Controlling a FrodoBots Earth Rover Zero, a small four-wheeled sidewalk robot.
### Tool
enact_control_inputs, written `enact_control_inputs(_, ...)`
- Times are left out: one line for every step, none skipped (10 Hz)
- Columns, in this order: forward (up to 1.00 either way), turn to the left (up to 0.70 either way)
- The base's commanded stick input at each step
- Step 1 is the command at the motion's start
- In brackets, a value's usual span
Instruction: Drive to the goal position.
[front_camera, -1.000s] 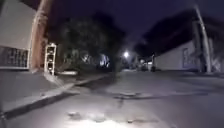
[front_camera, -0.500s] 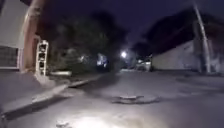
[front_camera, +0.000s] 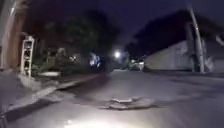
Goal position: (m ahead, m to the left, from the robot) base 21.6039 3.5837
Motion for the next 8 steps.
enact_control_inputs(0.5, 0.0)
enact_control_inputs(0.5, 0.0)
enact_control_inputs(0.5, 0.0)
enact_control_inputs(0.5, 0.0)
enact_control_inputs(0.5, 0.0)
enact_control_inputs(0.5, 0.0)
enact_control_inputs(0.5, 0.0)
enact_control_inputs(0.5, 0.0)
